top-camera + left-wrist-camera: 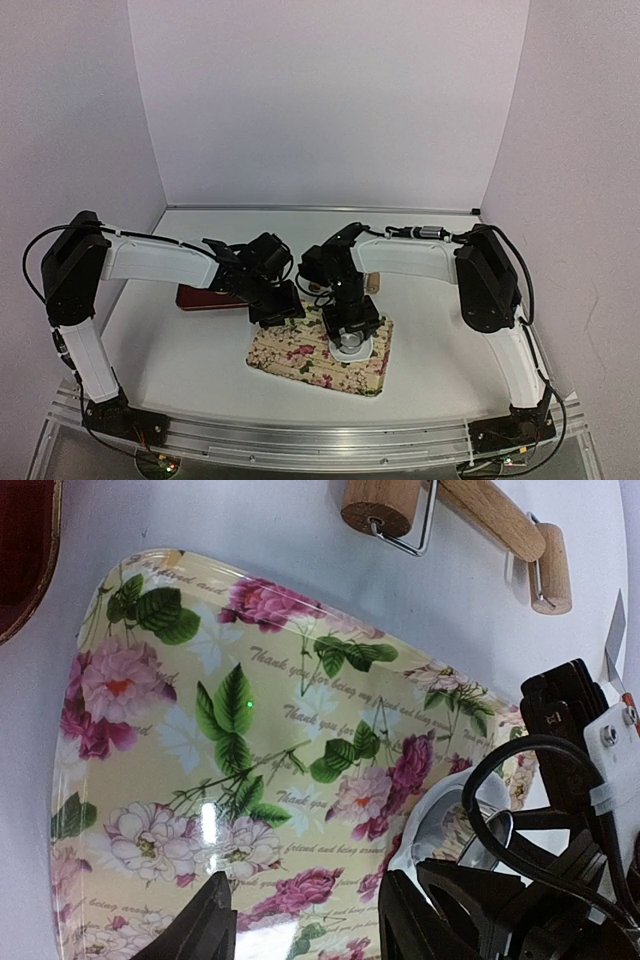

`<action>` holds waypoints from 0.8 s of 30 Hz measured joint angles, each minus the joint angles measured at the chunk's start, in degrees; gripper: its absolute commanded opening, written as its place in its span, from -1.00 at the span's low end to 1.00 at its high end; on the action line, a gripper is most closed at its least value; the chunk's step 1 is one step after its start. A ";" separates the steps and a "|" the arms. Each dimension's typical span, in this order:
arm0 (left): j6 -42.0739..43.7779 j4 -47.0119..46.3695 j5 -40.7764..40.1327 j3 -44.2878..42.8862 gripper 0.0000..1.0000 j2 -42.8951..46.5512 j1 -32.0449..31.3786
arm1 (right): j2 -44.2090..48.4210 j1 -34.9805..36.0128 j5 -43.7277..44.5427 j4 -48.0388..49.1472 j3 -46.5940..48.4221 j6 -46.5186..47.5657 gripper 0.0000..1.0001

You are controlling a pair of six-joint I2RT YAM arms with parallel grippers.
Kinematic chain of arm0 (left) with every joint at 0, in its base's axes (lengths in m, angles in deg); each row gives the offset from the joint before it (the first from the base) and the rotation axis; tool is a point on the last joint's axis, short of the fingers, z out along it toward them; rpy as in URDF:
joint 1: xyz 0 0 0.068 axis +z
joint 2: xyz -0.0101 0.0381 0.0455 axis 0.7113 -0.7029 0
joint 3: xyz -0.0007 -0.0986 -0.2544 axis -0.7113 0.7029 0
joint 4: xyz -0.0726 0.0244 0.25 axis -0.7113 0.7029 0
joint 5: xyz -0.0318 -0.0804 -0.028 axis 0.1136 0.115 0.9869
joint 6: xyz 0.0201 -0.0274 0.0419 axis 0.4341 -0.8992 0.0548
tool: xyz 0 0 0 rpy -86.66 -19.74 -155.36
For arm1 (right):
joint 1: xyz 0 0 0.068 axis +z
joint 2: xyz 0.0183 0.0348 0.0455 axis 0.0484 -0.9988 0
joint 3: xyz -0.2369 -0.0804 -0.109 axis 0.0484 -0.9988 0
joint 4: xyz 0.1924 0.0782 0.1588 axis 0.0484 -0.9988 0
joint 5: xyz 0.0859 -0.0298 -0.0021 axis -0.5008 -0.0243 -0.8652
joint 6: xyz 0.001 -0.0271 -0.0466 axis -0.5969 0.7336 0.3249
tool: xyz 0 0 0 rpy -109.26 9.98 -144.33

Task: Roll out the dumpling wrappers from the dough
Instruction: Place the dumpling mold on the dumpling wrapper.

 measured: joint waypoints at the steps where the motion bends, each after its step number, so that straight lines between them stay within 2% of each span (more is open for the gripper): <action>1: 0.00 0.00 0.00 -0.01 -0.02 0.00 0.00 | 0.01 0.00 -0.03 0.15 -0.24 0.04 -0.72; 12: 0.00 -0.13 0.13 1.12 -0.03 0.22 0.00 | 3.84 -0.26 -1.17 4.72 -7.43 0.19 -0.80; 24: 0.00 -3.18 2.19 1.63 -0.02 0.22 0.00 | 1.59 -0.64 -2.35 3.61 -6.34 1.63 -0.92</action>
